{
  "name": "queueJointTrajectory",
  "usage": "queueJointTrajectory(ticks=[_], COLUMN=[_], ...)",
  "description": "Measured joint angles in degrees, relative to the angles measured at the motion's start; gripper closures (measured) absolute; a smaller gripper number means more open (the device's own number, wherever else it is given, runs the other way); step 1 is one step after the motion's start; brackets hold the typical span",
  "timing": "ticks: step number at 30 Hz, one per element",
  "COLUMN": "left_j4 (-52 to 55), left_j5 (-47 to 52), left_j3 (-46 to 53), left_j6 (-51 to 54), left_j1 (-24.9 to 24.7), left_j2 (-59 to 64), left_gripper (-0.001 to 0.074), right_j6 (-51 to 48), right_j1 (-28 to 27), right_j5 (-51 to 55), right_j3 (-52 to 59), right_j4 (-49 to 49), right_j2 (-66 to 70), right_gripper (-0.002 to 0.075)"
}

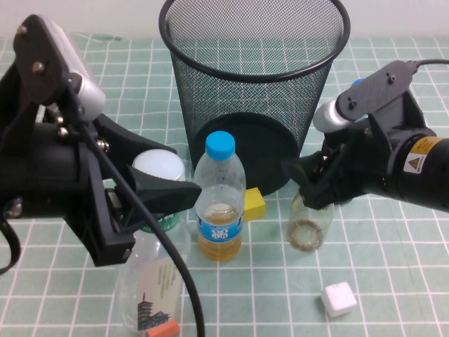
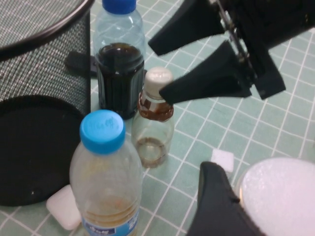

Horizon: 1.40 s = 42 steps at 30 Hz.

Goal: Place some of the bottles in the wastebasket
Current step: Pick up a bottle from the table with right arm

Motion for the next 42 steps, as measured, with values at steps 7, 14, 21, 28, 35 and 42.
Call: queueJointTrajectory(ticks=[7, 14, 21, 28, 35, 42], left_j4=[0.7, 0.8, 0.8, 0.8, 0.8, 4.9], left_j5=[0.0, 0.1, 0.3, 0.6, 0.6, 0.6], left_j3=[0.0, 0.0, 0.0, 0.0, 0.0, -2.2], left_j6=[-1.0, -1.1, -1.2, -1.2, -1.8, -6.7], left_j1=[0.0, 0.0, 0.0, 0.0, 0.0, 0.0], left_j2=[0.0, 0.0, 0.0, 0.0, 0.0, 0.0], left_gripper=[0.0400, 0.0400, 0.0400, 0.0400, 0.0400, 0.0400], right_j6=[1.3, 1.5, 1.5, 1.1, 1.0, 3.6], right_j1=[-2.8, -4.6, -4.6, -4.6, -4.6, -4.6], right_j5=[-0.7, 0.9, 1.1, 1.1, 1.4, 14.4], right_j3=[0.0, 0.0, 0.0, 0.0, 0.0, -3.9], right_j4=[-0.2, -0.3, 0.2, 0.4, 0.4, 0.4], right_j2=[0.0, 0.3, 3.9, 7.7, 8.5, 3.3], right_gripper=[0.0186, 0.0185, 0.0183, 0.0183, 0.0406, 0.0430])
